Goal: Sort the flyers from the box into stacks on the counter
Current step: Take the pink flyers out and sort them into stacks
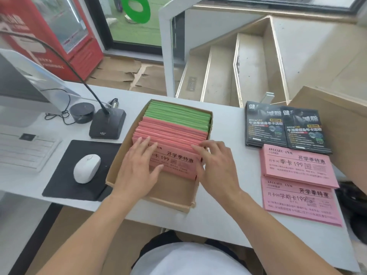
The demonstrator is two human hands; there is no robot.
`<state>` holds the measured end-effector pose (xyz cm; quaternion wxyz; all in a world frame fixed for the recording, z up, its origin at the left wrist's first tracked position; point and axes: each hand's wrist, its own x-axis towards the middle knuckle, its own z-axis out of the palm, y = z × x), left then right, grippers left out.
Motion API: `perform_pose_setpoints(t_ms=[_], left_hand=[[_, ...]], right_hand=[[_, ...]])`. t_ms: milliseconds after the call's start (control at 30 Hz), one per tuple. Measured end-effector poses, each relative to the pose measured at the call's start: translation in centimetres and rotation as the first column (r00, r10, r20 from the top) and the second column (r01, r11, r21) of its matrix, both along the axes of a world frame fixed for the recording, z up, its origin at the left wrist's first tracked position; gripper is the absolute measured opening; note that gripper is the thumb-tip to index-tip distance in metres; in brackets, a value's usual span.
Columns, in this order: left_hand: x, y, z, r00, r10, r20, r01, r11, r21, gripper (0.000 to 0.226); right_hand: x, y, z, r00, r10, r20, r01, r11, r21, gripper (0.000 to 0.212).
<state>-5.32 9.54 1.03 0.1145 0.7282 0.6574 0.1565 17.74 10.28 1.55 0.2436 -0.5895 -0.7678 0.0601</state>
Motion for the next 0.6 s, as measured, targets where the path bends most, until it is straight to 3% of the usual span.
perform_pose_setpoints(t_ms=[200, 433, 600], left_hand=[[-2.0, 0.9, -0.7, 0.999, -0.037, 0.033, 0.039, 0.998, -0.055, 0.075], [-1.7, 0.9, -1.1, 0.998, 0.006, 0.06, -0.003, 0.998, -0.057, 0.077], [-1.8, 0.8, -0.9, 0.997, -0.002, 0.083, 0.008, 0.998, -0.069, 0.079]], right_hand=[[-2.9, 1.5, 0.5, 0.978, 0.025, 0.208, 0.004, 0.99, -0.142, 0.034], [-4.8, 1.2, 0.3, 0.948, -0.076, 0.308, 0.121, 0.984, -0.128, 0.034], [-5.5, 1.2, 0.3, 0.926, -0.063, 0.373, 0.12, 0.984, -0.133, 0.025]])
